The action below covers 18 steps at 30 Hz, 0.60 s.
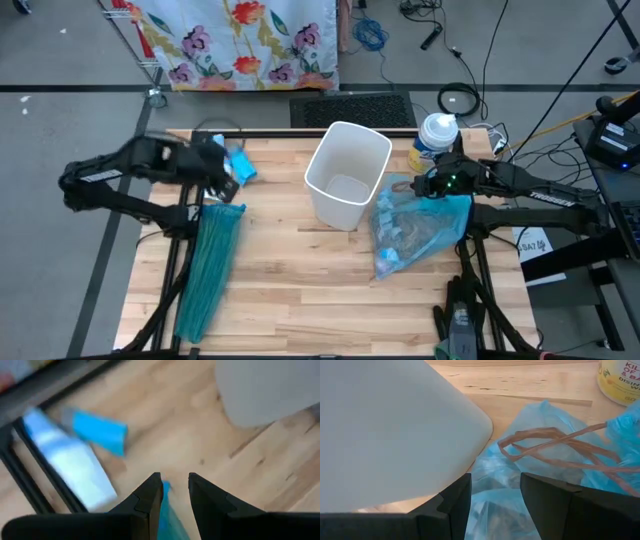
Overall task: Place trash/remove bag and relplace
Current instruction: Insert the blue trash bag into the white trash bin
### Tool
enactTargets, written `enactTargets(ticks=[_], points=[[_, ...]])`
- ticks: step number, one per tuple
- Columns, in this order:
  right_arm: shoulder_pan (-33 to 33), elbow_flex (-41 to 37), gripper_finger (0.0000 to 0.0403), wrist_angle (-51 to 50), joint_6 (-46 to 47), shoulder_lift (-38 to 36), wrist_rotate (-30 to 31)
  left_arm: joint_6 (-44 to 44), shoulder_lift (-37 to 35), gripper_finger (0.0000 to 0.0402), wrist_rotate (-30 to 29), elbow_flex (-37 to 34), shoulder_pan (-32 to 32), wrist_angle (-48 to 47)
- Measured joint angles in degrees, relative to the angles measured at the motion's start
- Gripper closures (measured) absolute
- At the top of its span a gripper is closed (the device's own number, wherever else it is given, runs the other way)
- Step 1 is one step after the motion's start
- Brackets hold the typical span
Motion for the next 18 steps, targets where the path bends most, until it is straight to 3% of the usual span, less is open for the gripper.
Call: enactTargets(ticks=[5, 10, 18], points=[[0.0, 0.0, 0.0241, 0.0, -0.3, 0.0, 0.0, -18.9, -0.1, 0.0302, 3.6, -10.4, -8.1, 0.2], [0.0, 0.0, 0.0241, 0.0, -1.3, 0.0, -0.1, -31.8, -0.1, 0.0302, 5.3, -22.3, -15.2, 3.9], [0.0, 0.0, 0.0241, -0.1, -2.8, 0.0, -0.5, -43.0, -0.2, 0.0302, 8.4, -37.5, -20.2, 16.9]])
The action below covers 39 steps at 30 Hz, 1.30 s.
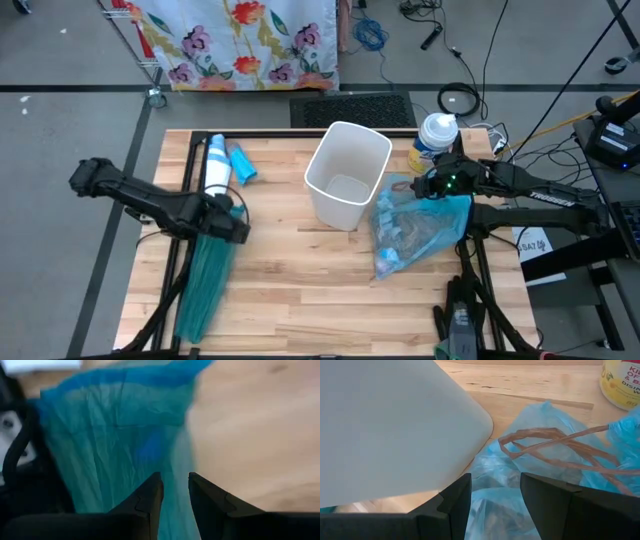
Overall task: Place trash/remove bag and relplace
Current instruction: Insert the blue trash bag into the white trash bin
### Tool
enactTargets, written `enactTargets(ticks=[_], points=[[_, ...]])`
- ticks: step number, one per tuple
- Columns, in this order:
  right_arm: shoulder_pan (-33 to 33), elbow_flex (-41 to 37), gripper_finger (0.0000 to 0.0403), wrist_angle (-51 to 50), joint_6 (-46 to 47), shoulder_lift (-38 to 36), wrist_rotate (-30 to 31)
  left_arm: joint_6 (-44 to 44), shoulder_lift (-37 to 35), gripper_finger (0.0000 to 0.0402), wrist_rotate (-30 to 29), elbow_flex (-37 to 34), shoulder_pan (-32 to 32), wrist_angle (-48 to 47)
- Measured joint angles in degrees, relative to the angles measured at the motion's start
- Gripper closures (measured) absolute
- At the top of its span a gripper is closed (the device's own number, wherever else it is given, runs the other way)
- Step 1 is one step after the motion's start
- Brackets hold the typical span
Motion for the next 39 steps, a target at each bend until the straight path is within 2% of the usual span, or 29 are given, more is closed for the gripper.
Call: enactTargets(ticks=[4, 7, 11, 14, 17, 21, 24, 29, 36, 39], points=[[0.0, 0.0, 0.0241, -0.1, 0.0, 0.0, -0.3, -3.3, 1.1, 0.0302, 0.3, -5.3, -0.5, 1.7], [0.2, 0.0, 0.0241, 0.0, -0.1, 0.0, -0.4, -2.8, 2.0, 0.0302, -1.8, -6.8, -0.5, 5.4], [1.1, 0.0, 0.0241, 0.1, -0.2, 0.0, -0.4, -3.2, 2.5, 0.0305, -0.8, -9.4, -0.1, 8.3], [2.2, 0.0, 0.0241, 0.0, -0.3, 0.0, -0.2, -3.3, 2.7, 0.0330, 1.8, -12.2, -0.1, 12.7], [2.9, 0.0, 0.0241, 0.1, -0.5, 0.0, -0.1, -3.4, 2.7, 0.0385, 3.6, -13.8, -0.1, 18.8], [3.5, 0.0, 0.0241, 0.1, -0.5, 0.0, 0.0, -2.4, 2.6, 0.0397, 2.6, -12.4, -0.1, 24.9], [3.8, 0.0, 0.0241, 0.1, -0.5, 0.0, 0.2, 1.5, 2.6, 0.0399, 0.2, -8.0, -0.1, 26.3], [3.8, 0.0, 0.0241, 0.1, -0.5, 0.0, 0.2, 15.8, 2.6, 0.0400, -6.1, 3.8, 0.2, 24.7], [4.3, 0.0, 0.0241, 1.8, -0.1, 0.0, 0.3, 31.7, 2.6, 0.0400, -13.8, 26.2, 4.2, 9.2], [5.2, 0.0, 0.0241, 3.0, 0.0, 0.0, 0.3, 36.8, 2.5, 0.0401, -17.2, 34.5, 5.8, 6.0]])
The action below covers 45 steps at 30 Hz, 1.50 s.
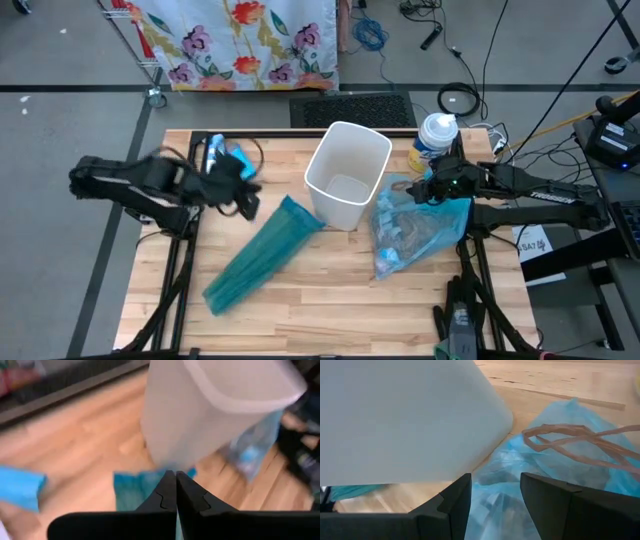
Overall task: Place trash/remove bag and relplace
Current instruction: Insert the blue trash bag into the white trash bin
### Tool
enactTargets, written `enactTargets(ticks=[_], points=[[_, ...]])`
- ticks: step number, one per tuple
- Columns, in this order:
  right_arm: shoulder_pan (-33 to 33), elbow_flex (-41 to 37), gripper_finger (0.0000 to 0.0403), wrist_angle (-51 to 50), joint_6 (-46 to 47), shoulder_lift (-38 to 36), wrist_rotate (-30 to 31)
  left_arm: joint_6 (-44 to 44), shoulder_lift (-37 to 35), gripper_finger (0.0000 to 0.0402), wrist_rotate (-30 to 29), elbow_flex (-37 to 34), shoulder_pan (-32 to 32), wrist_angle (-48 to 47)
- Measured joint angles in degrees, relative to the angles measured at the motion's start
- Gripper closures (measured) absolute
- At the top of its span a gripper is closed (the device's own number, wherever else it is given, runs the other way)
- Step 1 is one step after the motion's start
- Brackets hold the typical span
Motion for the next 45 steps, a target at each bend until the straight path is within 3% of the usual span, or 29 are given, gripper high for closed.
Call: enactTargets(ticks=[4, 12, 18, 27, 29, 34, 42, 45], points=[[0.9, 0.0, 0.0241, 0.4, 0.0, 0.0, 0.0, 5.0, 0.0, 0.0401, -0.1, 4.1, 1.7, 0.2], [2.0, 0.0, 0.0241, 0.4, 0.0, 0.0, 0.2, 4.9, 2.6, 0.0361, -0.2, 1.8, 2.0, -1.4], [3.3, 0.0, 0.0241, 0.4, 1.5, 0.6, 2.8, 4.9, 6.1, 0.0279, -4.7, 1.8, 3.3, -4.6], [6.3, 0.0, 0.0241, 0.0, 1.6, 3.7, 2.9, 6.1, 16.6, 0.0133, -5.8, 1.8, 3.7, -8.0], [7.0, 0.0, 0.0241, 0.0, 1.6, 4.5, 2.9, 5.3, 19.9, 0.0122, -4.3, 1.8, 3.6, -6.4], [8.5, 0.0, 0.0241, 0.0, 2.7, 6.5, 3.0, 9.5, 28.0, 0.0123, 9.0, 1.8, 3.3, 0.5], [11.5, 0.0, 0.0241, 0.1, 3.9, 8.6, 3.0, 10.8, 35.9, 0.0128, 15.3, 1.8, 3.3, 7.5], [12.8, 0.0, 0.0241, 0.1, 5.0, 9.1, 3.0, 10.9, 36.7, 0.0128, 16.8, -1.3, 3.3, 9.3]])
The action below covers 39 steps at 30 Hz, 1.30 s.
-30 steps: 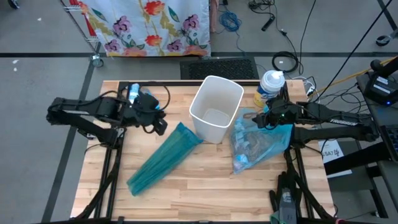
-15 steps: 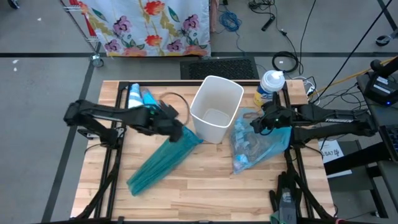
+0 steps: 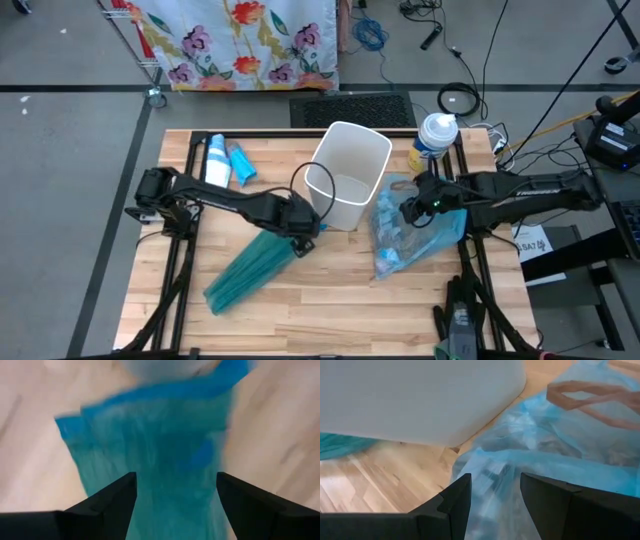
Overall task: Place trash/remove bag and relplace
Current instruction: Insert the blue trash bag into the white trash bin
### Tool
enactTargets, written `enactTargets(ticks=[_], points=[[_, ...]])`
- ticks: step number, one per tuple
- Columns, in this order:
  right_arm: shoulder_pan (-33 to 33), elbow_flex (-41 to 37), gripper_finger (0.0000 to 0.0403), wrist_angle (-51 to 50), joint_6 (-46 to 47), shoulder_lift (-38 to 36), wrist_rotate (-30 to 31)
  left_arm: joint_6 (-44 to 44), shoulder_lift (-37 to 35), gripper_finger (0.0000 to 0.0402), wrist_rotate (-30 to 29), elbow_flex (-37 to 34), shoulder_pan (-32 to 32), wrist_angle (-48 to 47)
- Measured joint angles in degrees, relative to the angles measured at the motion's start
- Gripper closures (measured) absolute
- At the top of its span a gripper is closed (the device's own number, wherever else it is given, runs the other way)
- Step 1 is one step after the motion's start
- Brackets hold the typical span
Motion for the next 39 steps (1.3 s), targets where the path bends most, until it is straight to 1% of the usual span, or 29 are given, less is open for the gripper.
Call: enactTargets(ticks=[4, 7, 10, 13, 14, 16, 18, 20, 21, 22, 24, 26, 27, 30, 34, 37, 39], points=[[1.6, 0.0, 0.0241, 0.0, 1.0, 0.4, 0.1, -2.3, -1.0, 0.0128, 1.5, -8.6, 0.0, 5.3], [2.7, 0.0, 0.0241, 0.0, 1.2, 0.5, 1.4, -3.0, -2.1, 0.0128, 4.1, -14.6, 0.4, 14.2], [3.5, 0.0, 0.0241, 0.1, 2.3, 0.5, 3.2, -3.1, -2.4, 0.0128, 7.5, -19.2, 1.5, 21.9], [4.1, 0.0, 0.0241, 0.2, 2.8, 0.5, 4.2, -4.2, -2.2, 0.0139, 9.7, -21.8, 2.2, 24.7], [4.2, 0.0, 0.0241, 0.3, 2.8, 0.5, 4.2, -4.6, -2.3, 0.0151, 9.7, -22.0, 2.2, 24.3], [4.2, 0.0, 0.0241, 0.3, 2.9, 0.5, 4.2, -4.8, -2.5, 0.0195, 9.2, -21.7, 2.1, 21.5], [4.1, 0.0, 0.0241, 0.3, 2.8, 0.5, 4.3, -4.7, -5.1, 0.0263, 8.0, -21.2, 1.6, 16.8], [4.1, 0.0, 0.0241, 0.3, 2.9, 0.5, 4.4, -4.6, -8.1, 0.0342, 6.8, -19.6, 0.8, 14.5], [4.1, 0.0, 0.0241, 0.4, 2.8, 0.5, 4.4, -4.6, -10.1, 0.0371, 6.3, -19.1, 0.4, 13.7], [4.1, 0.0, 0.0241, 0.5, 2.8, 0.5, 4.4, -4.7, -12.3, 0.0384, 5.7, -19.0, 0.0, 11.2], [4.1, 0.0, 0.0241, 1.0, 2.8, 0.5, 4.4, -4.7, -16.4, 0.0387, 3.4, -17.0, -0.6, 8.4], [4.1, 0.0, 0.0241, 1.0, 2.8, 0.6, 4.4, -4.3, -21.8, 0.0392, -0.2, -14.3, -0.7, 5.5], [4.1, 0.0, 0.0241, 1.3, 2.8, 0.7, 4.4, -3.4, -24.3, 0.0395, -2.2, -13.1, -0.6, 3.2], [4.1, 0.0, 0.0241, 1.6, 2.8, 1.2, 4.4, 1.5, -31.4, 0.0397, -6.4, -8.4, 1.1, 1.9], [4.1, 0.0, 0.0241, 2.8, 2.8, 2.1, 4.5, 8.2, -37.6, 0.0399, -9.2, -0.4, 5.2, -0.5], [4.1, 0.0, 0.0241, 3.9, 2.7, 2.8, 4.5, 14.6, -40.0, 0.0399, -10.1, 7.0, 8.9, -0.7], [4.1, 0.0, 0.0241, 4.5, 3.0, 3.7, 4.5, 18.8, -40.1, 0.0400, -10.2, 11.8, 11.4, 0.1]])
